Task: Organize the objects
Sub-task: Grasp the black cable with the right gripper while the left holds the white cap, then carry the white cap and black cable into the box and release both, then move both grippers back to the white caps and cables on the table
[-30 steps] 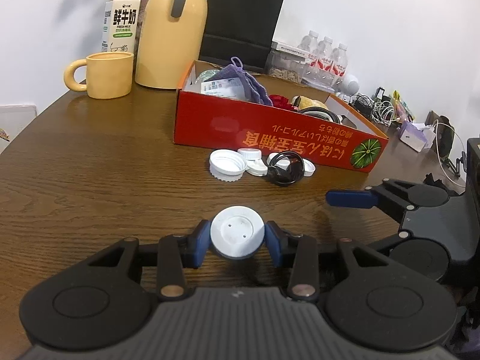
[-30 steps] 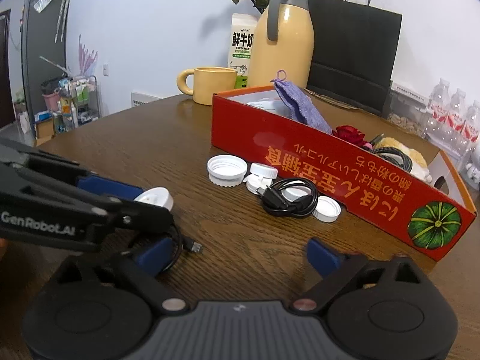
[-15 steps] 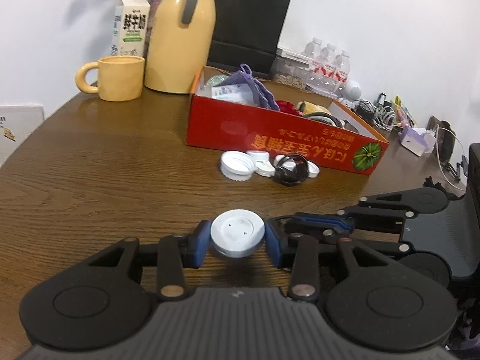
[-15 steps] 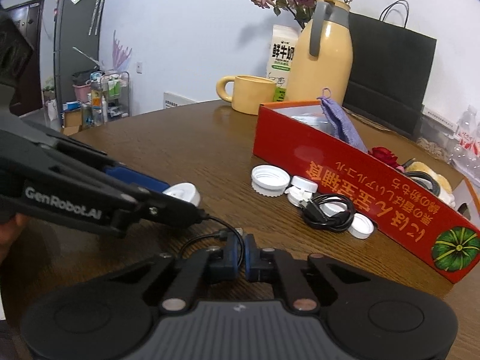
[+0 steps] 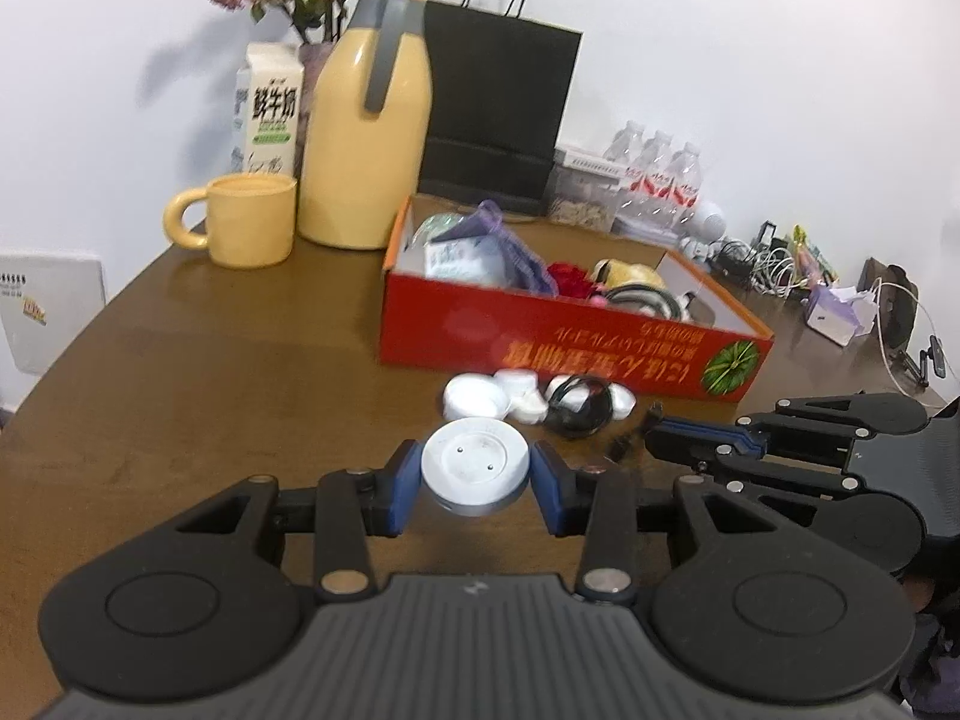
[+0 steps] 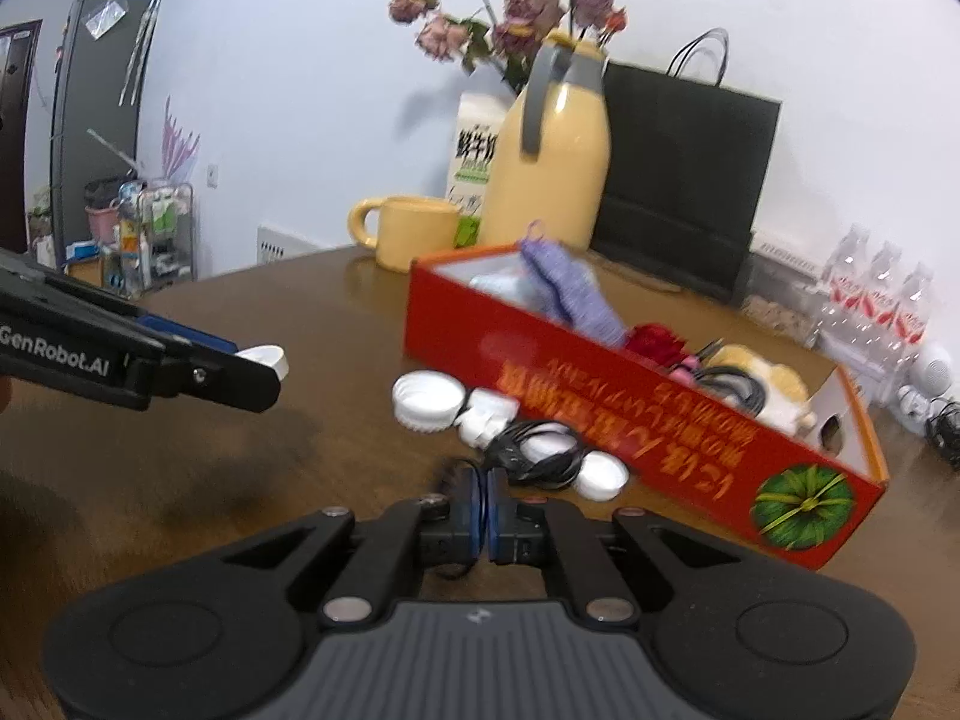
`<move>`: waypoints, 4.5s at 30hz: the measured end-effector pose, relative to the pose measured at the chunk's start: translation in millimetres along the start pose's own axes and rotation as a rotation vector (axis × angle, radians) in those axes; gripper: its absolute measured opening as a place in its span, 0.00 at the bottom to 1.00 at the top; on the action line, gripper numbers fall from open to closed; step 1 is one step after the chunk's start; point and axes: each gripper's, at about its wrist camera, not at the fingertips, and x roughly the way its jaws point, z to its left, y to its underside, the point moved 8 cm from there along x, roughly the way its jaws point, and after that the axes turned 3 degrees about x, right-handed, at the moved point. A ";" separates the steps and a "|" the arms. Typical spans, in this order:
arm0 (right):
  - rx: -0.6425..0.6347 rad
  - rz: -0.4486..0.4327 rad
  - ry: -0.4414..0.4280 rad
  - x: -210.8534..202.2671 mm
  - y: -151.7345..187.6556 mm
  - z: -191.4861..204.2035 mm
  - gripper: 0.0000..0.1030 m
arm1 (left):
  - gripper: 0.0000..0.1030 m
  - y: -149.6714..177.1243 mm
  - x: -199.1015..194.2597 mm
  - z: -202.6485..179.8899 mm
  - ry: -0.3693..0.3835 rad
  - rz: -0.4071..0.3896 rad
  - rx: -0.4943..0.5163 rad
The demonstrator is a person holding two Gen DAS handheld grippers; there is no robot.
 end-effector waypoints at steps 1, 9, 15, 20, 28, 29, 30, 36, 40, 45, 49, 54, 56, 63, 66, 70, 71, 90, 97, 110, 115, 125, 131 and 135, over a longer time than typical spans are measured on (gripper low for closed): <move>0.000 -0.012 0.008 -2.7 -3.2 -2.5 0.02 | 0.39 -3.6 0.6 -3.3 0.003 -0.007 0.006; 0.011 -0.092 0.037 -18.2 -28.4 -22.6 0.01 | 0.39 -34.0 11.2 -25.0 0.014 -0.044 0.033; 0.026 -0.143 0.050 -23.0 -46.8 -39.5 0.01 | 0.39 -53.1 22.5 -38.1 0.024 -0.061 0.045; 0.083 -0.112 0.026 -17.5 -39.7 -54.6 0.23 | 0.39 -46.3 30.7 -38.6 0.030 -0.038 0.048; 0.111 0.122 0.006 20.7 27.5 -60.1 0.69 | 0.39 -20.1 39.3 -25.1 0.011 0.031 0.020; 0.120 0.136 0.007 24.5 31.1 -60.2 0.70 | 0.39 -18.3 39.5 -24.4 0.012 0.034 0.016; 0.132 0.135 0.003 27.3 31.5 -60.4 0.70 | 0.39 -16.7 39.4 -23.9 0.012 0.037 0.012; 0.134 0.132 -0.026 29.3 27.7 -49.2 0.46 | 0.39 -14.6 35.5 -23.2 0.011 0.034 0.006; 0.119 0.119 -0.027 24.7 24.7 -44.1 0.45 | 0.39 -18.2 32.7 -23.8 0.014 0.023 0.005; 0.127 0.070 -0.020 13.5 13.3 -46.4 0.45 | 0.39 -31.6 32.2 -29.4 0.022 -0.005 0.019; 0.122 0.004 -0.006 4.4 -9.7 -52.0 0.45 | 0.39 -52.3 36.3 -39.2 0.030 -0.044 0.047; 0.124 -0.074 0.023 2.2 -43.2 -70.7 0.45 | 0.39 -82.9 51.6 -52.5 0.026 -0.098 0.080; 0.129 -0.095 0.037 7.7 -55.1 -80.5 0.45 | 0.39 -94.6 62.6 -56.1 0.017 -0.112 0.086; 0.133 -0.113 0.076 45.9 -85.5 -115.7 0.45 | 0.39 -130.0 111.3 -66.9 -0.022 -0.150 0.126; 0.146 -0.120 0.093 65.3 -92.9 -127.7 0.46 | 0.40 -138.4 130.2 -66.8 -0.032 -0.157 0.131; 0.184 -0.114 0.096 86.3 -87.8 -142.1 0.46 | 0.40 -141.2 153.0 -62.9 -0.045 -0.154 0.151; 0.187 -0.106 0.094 91.1 -85.7 -144.8 0.46 | 0.40 -140.9 157.9 -61.7 -0.044 -0.146 0.154; 0.227 -0.051 0.112 108.8 -68.9 -163.3 1.00 | 1.00 -142.2 168.0 -35.4 -0.099 -0.167 0.109; 0.212 -0.069 0.126 102.5 -71.9 -159.5 1.00 | 1.00 -139.9 155.7 -37.4 -0.095 -0.181 0.103; 0.158 -0.125 0.154 69.8 -70.1 -137.5 1.00 | 1.00 -126.6 113.6 -32.3 -0.103 -0.234 0.078; 0.145 -0.135 0.158 54.8 -61.1 -123.6 1.00 | 1.00 -112.7 95.9 -30.8 -0.120 -0.239 0.085; 0.122 -0.101 0.136 35.3 -31.6 -92.9 1.00 | 1.00 -77.6 72.9 -15.5 -0.149 -0.195 0.080; 0.106 -0.053 0.111 35.6 -14.6 -73.3 1.00 | 1.00 -51.4 69.9 0.6 -0.160 -0.122 0.084; 0.087 -0.018 0.088 40.1 -7.3 -60.7 1.00 | 1.00 -34.0 71.8 15.1 -0.164 -0.051 0.088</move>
